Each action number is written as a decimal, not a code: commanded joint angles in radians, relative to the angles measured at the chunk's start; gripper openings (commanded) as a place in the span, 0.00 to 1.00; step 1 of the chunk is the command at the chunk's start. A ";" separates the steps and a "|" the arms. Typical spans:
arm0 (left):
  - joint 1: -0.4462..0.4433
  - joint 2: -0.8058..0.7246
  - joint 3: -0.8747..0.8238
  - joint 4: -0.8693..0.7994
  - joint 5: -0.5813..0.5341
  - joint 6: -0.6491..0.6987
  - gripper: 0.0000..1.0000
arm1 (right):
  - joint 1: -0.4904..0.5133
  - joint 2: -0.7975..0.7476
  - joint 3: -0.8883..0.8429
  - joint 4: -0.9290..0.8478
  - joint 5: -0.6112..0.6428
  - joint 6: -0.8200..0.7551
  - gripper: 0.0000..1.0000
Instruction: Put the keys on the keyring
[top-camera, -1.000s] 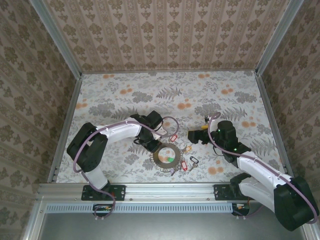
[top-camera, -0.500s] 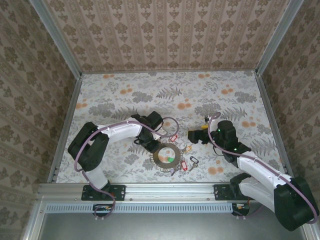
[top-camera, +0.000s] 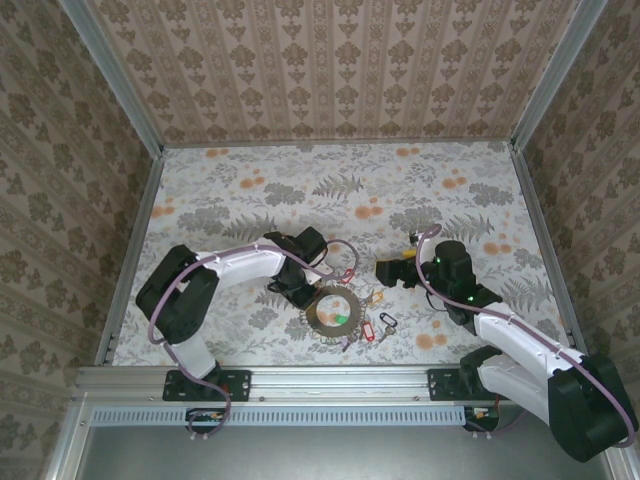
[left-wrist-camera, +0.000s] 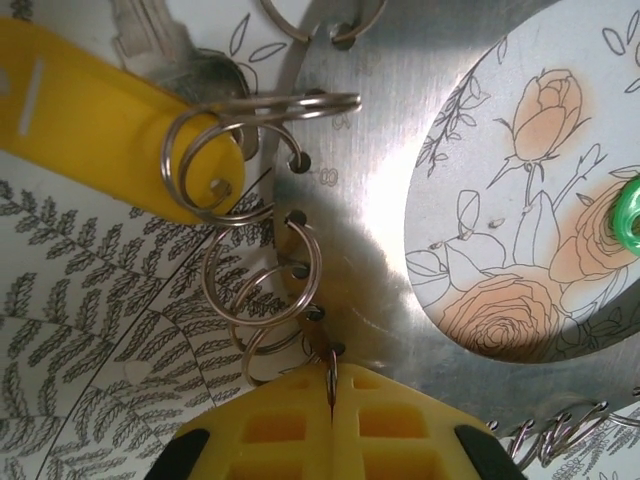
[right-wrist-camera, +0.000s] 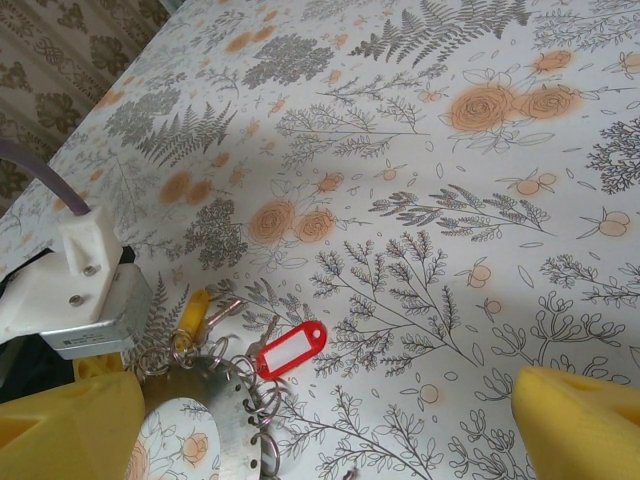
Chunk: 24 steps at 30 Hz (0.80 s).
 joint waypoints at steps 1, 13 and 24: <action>0.007 -0.074 0.023 -0.046 -0.011 0.009 0.00 | -0.006 -0.017 0.024 0.009 -0.003 0.002 0.96; 0.040 -0.382 0.006 0.060 0.200 0.182 0.00 | 0.061 -0.079 0.026 0.124 -0.230 -0.009 0.90; 0.080 -0.523 0.022 0.302 0.573 0.273 0.00 | 0.151 -0.055 0.154 0.165 -0.425 -0.007 0.73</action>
